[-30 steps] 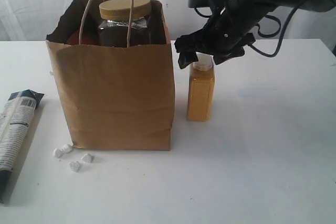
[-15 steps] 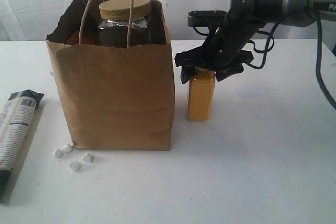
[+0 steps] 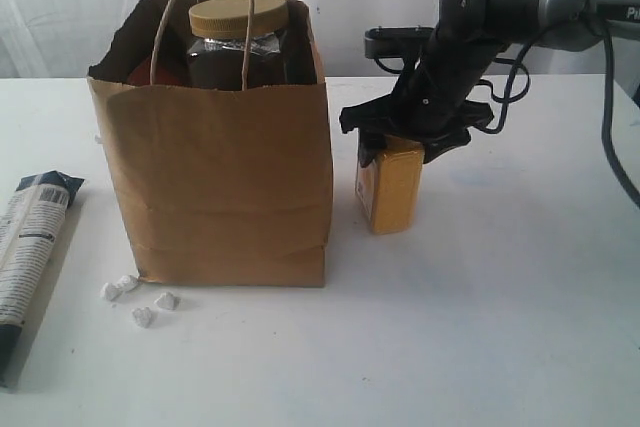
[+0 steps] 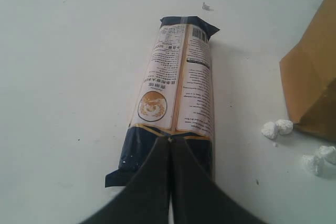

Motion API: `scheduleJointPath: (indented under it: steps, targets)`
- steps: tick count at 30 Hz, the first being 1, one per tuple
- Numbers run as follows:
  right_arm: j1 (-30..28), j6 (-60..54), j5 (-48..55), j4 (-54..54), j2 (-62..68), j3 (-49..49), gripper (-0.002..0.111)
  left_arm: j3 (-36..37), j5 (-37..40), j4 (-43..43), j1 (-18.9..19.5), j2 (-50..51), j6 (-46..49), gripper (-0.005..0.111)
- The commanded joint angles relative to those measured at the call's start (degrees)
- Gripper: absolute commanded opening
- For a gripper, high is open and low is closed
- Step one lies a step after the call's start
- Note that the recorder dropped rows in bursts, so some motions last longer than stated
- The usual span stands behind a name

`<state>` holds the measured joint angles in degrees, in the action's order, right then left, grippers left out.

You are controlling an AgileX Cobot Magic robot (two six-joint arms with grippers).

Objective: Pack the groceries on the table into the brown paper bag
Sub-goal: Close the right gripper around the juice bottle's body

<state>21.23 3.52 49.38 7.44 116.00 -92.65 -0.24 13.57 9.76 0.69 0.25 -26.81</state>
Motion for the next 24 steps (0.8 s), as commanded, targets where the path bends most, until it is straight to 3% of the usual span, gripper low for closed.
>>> scheduleJointPath:
  steps: [1, 17, 19, 24]
  targets:
    - [0.1, 0.2, 1.7, -1.4, -2.0, -0.2, 0.064, 0.2, 0.0, -0.1, -0.3, -0.3, 0.1, 0.0]
    - [1.0, -3.5, 6.9, -7.4, -3.5, 0.1, 0.059, 0.2, 0.0, -0.1, -0.3, -0.3, 0.1, 0.0]
    - [1.0, -3.5, 7.6, -7.4, -3.3, 0.1, 0.05, 0.2, 0.0, -0.1, -0.3, -0.3, 0.1, 0.0]
    - [1.0, -3.5, 10.0, -7.4, -3.5, 0.1, 0.014, 0.2, 0.0, -0.1, -0.3, -0.3, 0.1, 0.0]
